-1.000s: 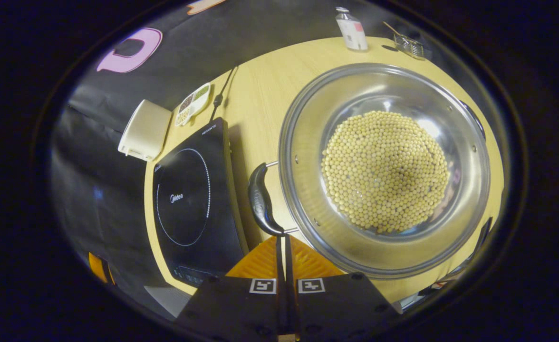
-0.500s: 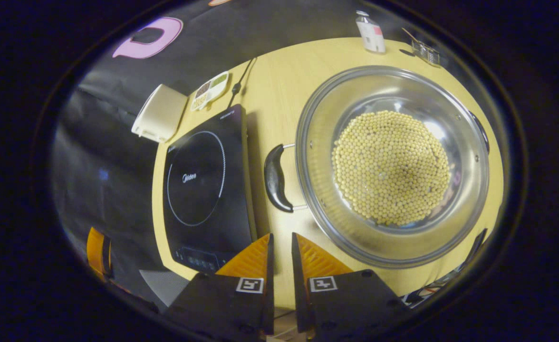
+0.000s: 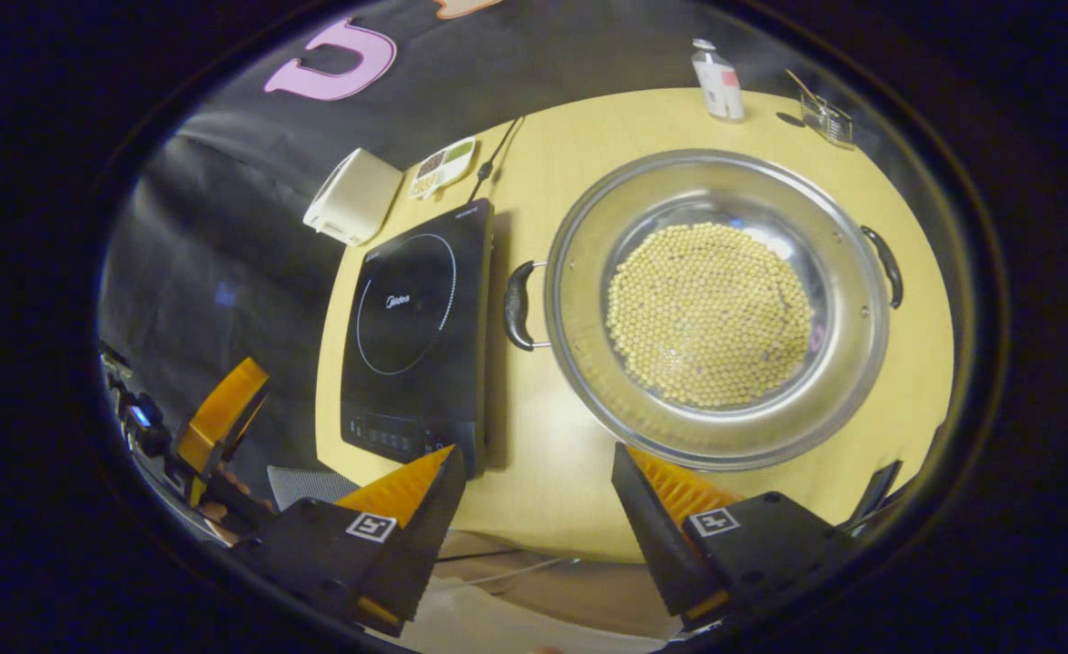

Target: First push the handle of the pot to place it horizontally, then grasp the pot with both hands and set it on the induction cooktop.

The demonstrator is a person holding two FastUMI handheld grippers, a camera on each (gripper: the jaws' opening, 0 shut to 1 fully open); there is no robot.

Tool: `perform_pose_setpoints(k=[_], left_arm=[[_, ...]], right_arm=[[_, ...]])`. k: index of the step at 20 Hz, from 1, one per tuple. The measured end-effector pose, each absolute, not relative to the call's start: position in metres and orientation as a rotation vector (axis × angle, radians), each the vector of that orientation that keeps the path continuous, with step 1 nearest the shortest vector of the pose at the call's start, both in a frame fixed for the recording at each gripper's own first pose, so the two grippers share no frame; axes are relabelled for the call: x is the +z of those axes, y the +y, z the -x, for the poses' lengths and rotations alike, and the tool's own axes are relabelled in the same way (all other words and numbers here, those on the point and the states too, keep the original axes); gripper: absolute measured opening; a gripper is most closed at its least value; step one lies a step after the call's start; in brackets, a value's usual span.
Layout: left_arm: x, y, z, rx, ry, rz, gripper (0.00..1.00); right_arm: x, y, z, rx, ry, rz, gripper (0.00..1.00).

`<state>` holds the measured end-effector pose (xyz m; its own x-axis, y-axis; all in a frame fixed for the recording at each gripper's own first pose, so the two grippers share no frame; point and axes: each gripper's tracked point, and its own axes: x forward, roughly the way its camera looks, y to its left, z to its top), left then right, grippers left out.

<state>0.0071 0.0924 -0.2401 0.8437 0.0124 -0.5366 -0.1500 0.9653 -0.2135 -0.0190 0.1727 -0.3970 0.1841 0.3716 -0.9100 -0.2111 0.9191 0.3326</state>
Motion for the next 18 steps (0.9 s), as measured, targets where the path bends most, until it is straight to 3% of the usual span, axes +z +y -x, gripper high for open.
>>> perform_pose_setpoints(k=[2,3,9,10,12,17,18], left_arm=[[-0.245,0.080,-0.010,0.051,0.594,0.250,0.96],[-0.247,0.072,-0.012,0.031,0.611,0.243,0.96],[-0.266,0.027,-0.028,-0.077,0.746,0.207,0.96],[-0.272,0.020,-0.032,-0.084,0.778,0.204,0.96],[-0.283,0.005,-0.038,-0.111,0.844,0.212,0.96],[-0.306,-0.036,-0.053,-0.189,0.981,0.292,0.96],[-0.310,-0.045,-0.056,-0.208,1.008,0.311,0.96]], right_arm=[[-0.387,0.151,0.011,0.387,1.314,-0.159,0.94],[-0.382,0.139,0.004,0.376,1.302,-0.159,1.00],[-0.359,0.071,-0.047,0.281,1.222,-0.149,1.00],[-0.357,0.060,-0.055,0.264,1.210,-0.155,0.94],[-0.355,0.035,-0.074,0.227,1.199,-0.164,1.00],[-0.365,-0.018,-0.121,0.171,1.206,-0.172,1.00],[-0.369,-0.028,-0.128,0.168,1.217,-0.181,0.94]])
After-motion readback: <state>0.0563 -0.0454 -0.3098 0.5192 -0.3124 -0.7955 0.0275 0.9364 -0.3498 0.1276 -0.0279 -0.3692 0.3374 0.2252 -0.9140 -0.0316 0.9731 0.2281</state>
